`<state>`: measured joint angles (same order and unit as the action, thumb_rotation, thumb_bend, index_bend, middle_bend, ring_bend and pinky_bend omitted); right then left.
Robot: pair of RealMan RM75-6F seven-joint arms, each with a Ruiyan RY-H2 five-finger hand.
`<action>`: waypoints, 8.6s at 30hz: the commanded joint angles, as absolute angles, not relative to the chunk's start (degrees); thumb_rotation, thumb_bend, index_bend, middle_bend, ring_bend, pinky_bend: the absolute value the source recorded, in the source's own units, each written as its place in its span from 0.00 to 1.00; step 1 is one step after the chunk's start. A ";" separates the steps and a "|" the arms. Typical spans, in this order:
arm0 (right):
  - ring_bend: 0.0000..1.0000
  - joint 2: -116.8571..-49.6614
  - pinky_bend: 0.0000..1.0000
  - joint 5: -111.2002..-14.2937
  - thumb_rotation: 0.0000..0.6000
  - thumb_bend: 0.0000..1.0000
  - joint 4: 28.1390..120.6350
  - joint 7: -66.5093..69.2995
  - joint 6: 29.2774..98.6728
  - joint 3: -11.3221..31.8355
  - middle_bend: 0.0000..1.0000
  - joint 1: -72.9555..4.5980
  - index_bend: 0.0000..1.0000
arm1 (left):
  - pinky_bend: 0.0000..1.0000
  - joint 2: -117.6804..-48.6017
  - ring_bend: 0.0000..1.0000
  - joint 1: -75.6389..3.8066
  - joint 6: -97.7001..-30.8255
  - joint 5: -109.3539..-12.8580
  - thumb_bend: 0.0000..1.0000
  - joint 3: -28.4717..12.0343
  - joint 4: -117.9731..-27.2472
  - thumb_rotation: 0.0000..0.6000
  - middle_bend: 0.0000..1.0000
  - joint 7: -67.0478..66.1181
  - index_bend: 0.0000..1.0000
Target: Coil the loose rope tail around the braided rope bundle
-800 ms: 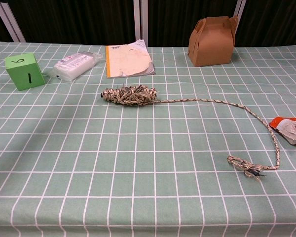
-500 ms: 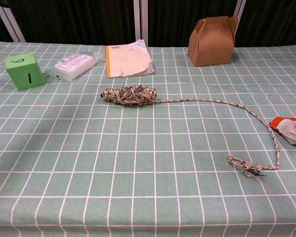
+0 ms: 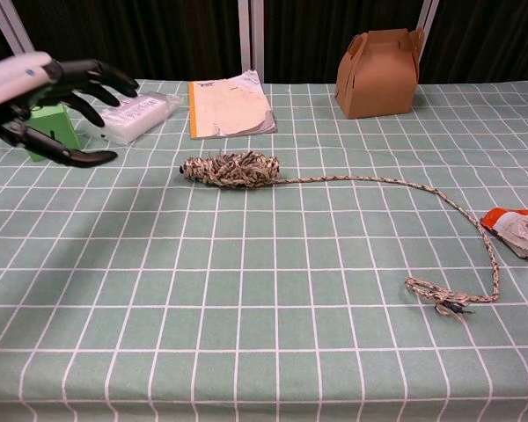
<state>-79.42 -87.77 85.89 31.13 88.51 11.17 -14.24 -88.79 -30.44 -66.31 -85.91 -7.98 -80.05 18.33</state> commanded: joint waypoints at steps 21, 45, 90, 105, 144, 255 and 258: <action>0.00 -76.67 0.00 -87.25 1.00 0.46 86.09 32.14 89.47 11.92 0.00 -13.59 0.00 | 0.32 -105.99 0.22 -40.77 -57.21 -76.53 0.23 -13.23 -64.12 1.00 0.23 6.29 0.23; 0.00 -77.61 0.00 -85.78 1.00 0.46 82.56 33.88 88.98 12.15 0.00 -13.31 0.00 | 0.35 -110.10 0.27 -46.52 -51.11 -72.93 0.23 -14.40 -57.12 1.00 0.31 2.05 0.33; 0.00 -77.68 0.00 -85.80 1.00 0.46 81.06 32.47 88.09 11.61 0.00 -13.05 0.00 | 0.68 -107.31 0.62 -45.98 -55.25 -74.29 0.35 -17.13 -60.90 1.00 0.69 17.27 0.68; 0.00 -77.63 0.00 -77.30 1.00 0.32 82.08 12.84 73.26 9.20 0.00 -16.28 0.33 | 0.69 -95.93 0.63 -41.08 -63.27 -79.07 0.35 -16.05 -79.18 1.00 0.70 21.77 0.70; 0.00 -100.33 0.00 -55.60 1.00 0.31 79.54 -17.00 64.12 15.55 0.00 -28.44 0.48 | 0.69 -93.39 0.63 -40.83 -62.37 -75.00 0.35 -16.85 -83.59 1.00 0.70 20.25 0.70; 0.00 -70.31 0.00 -28.88 1.00 0.50 112.40 -8.10 50.23 29.99 0.10 -57.54 0.79 | 0.72 -98.67 0.67 -43.00 -65.37 -76.07 0.37 -14.98 -84.04 1.00 0.74 -2.31 0.74; 0.00 -70.70 0.00 -30.18 1.00 0.50 113.34 -8.27 51.33 28.95 0.10 -57.84 0.79 | 0.72 -100.33 0.67 -43.11 -66.05 -75.26 0.37 -15.43 -83.10 1.00 0.74 -3.35 0.74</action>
<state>-70.48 -29.77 112.99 -8.17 51.01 29.34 -57.65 -99.85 -43.01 -65.71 -75.65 -15.15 -83.50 -3.07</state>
